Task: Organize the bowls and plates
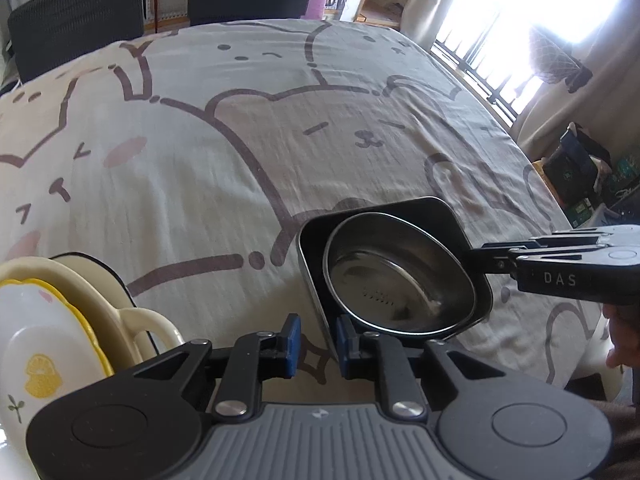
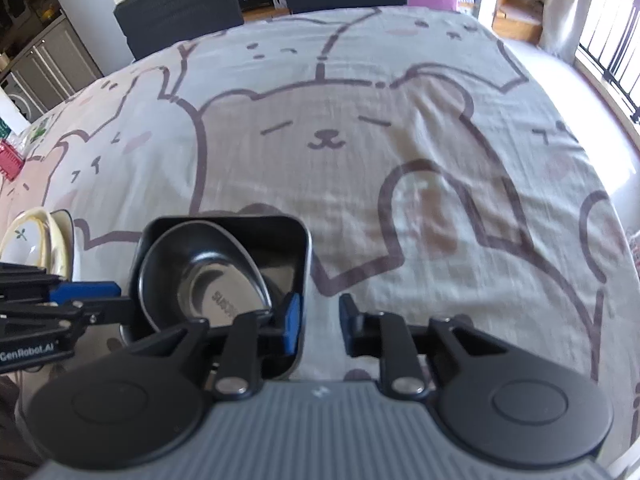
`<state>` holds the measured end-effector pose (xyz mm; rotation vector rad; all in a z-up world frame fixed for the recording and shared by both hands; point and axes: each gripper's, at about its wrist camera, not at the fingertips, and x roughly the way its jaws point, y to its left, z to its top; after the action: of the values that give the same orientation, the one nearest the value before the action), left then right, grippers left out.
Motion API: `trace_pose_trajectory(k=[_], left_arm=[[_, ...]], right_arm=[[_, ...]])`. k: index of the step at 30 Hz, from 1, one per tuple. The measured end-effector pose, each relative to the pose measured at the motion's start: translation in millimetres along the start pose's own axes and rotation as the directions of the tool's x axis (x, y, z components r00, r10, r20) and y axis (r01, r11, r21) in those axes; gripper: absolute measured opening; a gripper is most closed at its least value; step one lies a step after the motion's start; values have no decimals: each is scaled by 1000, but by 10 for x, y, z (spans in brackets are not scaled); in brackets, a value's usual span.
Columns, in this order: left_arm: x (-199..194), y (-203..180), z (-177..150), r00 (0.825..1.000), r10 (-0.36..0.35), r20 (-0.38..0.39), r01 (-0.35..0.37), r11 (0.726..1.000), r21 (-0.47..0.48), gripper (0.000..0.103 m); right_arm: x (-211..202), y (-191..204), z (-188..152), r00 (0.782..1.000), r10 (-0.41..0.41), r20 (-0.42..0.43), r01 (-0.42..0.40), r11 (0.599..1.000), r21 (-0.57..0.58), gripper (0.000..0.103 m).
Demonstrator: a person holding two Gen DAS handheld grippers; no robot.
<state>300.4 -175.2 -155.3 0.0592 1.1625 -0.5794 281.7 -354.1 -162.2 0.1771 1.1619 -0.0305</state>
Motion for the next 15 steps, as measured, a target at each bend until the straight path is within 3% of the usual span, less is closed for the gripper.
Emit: trace_pose_trajectory(k=[4, 8, 15], left_arm=[[26, 9, 31, 1000, -14, 8, 14, 999, -32, 11], [64, 35, 58, 1000, -20, 9, 21, 998, -65, 11], [156, 148, 65, 998, -62, 2, 62, 984, -169, 9]], right_arm=[[10, -6, 27, 999, 44, -2, -44, 999, -9, 4], [30, 61, 49, 1000, 30, 1, -29, 998, -55, 5], [74, -22, 73, 998, 69, -5, -69, 997, -25, 5]])
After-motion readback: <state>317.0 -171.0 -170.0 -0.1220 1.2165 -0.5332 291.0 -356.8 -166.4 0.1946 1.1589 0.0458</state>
